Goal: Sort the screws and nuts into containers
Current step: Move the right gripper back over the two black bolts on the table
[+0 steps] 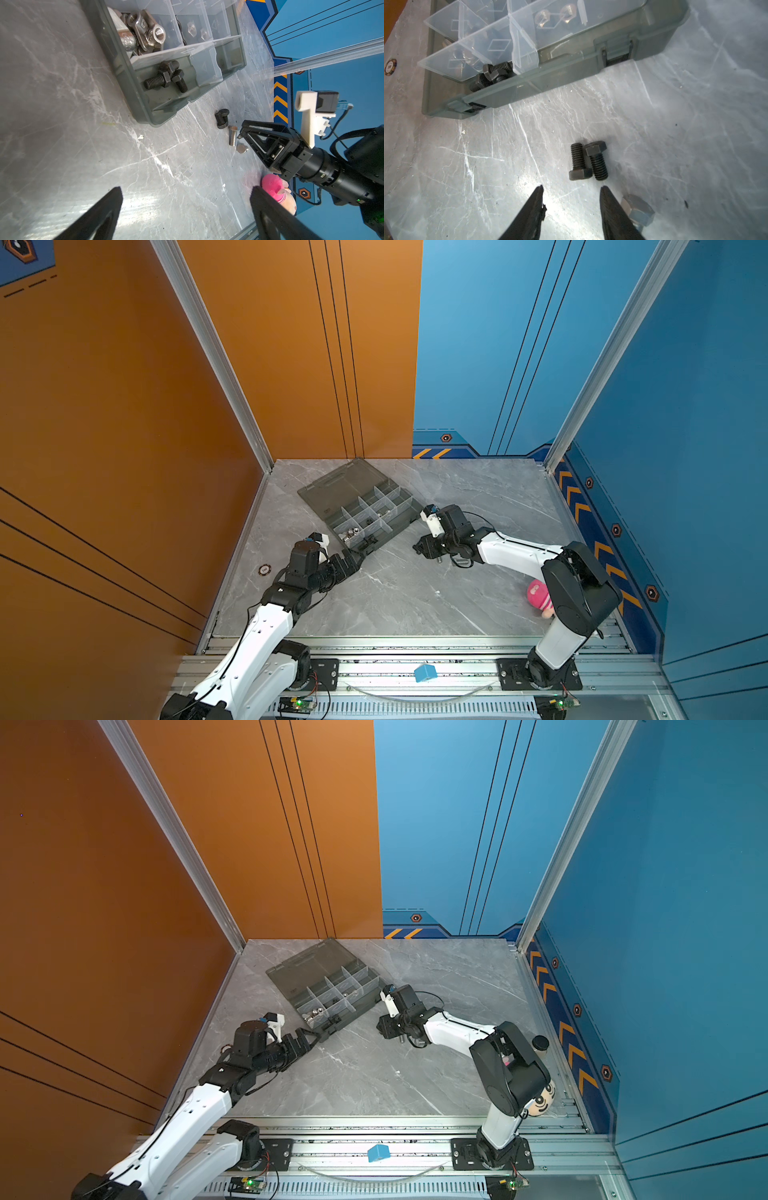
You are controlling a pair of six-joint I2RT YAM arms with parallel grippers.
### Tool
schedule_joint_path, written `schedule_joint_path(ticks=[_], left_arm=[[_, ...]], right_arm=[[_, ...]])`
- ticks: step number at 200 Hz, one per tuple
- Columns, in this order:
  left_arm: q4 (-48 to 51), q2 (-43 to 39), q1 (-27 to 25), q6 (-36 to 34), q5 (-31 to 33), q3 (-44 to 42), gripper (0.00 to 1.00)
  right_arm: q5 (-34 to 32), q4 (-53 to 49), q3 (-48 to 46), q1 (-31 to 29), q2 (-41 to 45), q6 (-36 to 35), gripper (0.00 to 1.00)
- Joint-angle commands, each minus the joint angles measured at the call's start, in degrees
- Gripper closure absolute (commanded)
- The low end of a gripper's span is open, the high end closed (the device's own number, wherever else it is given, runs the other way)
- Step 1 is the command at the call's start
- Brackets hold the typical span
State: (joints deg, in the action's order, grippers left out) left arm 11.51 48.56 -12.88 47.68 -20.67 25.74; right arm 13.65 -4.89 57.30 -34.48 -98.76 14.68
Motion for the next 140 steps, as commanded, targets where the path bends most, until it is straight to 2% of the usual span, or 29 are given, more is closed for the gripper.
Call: schedule_joint_path(ticks=[1,140], left_arm=[[-0.17,0.26,-0.54,-0.01,-0.52,1.42,0.02],[-0.13,1.28,-1.04,-0.09,-0.07,1.81,0.02]], right_arm=[[2.54,0.93,-1.35,0.46,-1.63,1.78,0.53],[4.79,4.48,-2.15,1.28,-6.26,3.83,0.53]])
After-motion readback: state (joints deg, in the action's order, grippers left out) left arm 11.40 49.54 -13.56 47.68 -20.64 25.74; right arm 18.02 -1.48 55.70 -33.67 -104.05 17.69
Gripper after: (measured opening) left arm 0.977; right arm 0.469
